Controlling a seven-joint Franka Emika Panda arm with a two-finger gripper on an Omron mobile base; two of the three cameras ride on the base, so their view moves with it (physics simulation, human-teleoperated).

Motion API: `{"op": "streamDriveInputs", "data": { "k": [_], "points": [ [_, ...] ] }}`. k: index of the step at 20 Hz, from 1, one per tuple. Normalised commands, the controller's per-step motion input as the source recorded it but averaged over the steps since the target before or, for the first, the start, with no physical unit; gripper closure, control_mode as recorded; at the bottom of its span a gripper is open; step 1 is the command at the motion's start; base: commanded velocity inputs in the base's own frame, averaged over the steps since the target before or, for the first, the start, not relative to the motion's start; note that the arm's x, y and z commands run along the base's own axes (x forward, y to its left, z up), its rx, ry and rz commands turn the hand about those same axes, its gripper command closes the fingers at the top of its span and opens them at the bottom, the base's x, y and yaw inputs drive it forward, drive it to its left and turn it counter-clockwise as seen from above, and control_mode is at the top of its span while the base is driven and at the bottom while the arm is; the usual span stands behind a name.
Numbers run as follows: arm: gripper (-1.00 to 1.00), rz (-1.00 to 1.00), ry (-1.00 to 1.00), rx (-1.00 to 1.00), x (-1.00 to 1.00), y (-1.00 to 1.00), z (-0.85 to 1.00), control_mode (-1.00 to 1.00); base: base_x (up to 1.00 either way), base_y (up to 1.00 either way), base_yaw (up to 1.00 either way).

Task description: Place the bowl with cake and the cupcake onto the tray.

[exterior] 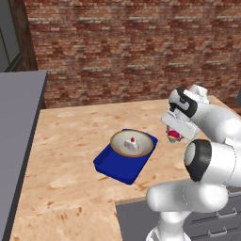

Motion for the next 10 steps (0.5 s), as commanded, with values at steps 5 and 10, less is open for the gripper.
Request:
{"op": "streamDriveInputs", "data": {
  "k": [5, 10],
  "points": [
    [1.00, 0.00, 0.00, 0.00, -0.52, 0.41, 0.24, -1.00, 0.00, 0.00, 0.00],
    [1.00, 0.00, 0.00, 0.00, -0.48, 0.46, 0.20, -1.00, 0.00, 0.00, 0.00]
  ]
}}
